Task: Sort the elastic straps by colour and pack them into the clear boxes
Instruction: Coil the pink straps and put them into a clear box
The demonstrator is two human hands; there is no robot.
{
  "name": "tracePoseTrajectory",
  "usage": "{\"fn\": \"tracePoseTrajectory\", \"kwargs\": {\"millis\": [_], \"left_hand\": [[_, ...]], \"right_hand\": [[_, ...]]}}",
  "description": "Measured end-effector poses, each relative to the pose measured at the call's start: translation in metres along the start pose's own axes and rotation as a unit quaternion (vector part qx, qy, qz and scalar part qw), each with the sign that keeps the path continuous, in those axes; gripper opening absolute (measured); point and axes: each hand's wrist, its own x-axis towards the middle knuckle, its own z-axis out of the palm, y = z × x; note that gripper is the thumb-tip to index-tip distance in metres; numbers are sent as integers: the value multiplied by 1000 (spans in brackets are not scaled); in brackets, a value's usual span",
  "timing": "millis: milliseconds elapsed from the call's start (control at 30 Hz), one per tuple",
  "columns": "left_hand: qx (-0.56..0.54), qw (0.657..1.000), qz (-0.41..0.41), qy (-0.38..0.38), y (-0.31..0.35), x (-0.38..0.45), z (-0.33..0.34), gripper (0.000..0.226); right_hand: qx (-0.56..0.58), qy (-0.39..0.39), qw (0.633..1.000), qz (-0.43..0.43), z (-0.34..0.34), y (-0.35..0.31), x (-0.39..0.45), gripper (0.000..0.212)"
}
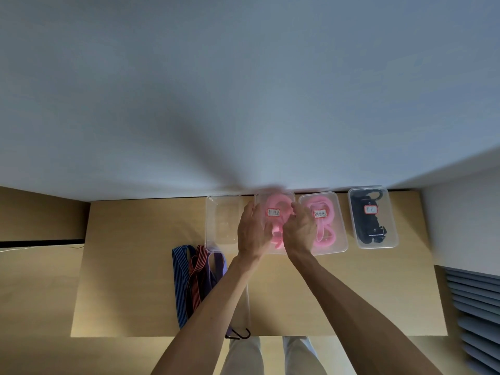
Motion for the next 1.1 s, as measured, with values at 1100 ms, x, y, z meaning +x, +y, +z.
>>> {"fn": "tracePoseTrajectory", "kwargs": {"millis": [1100], "left_hand": [[-9,1000,17,13,2,-13,-7,58]], "right_hand": [[86,17,996,30,-19,9,5,26]]}}
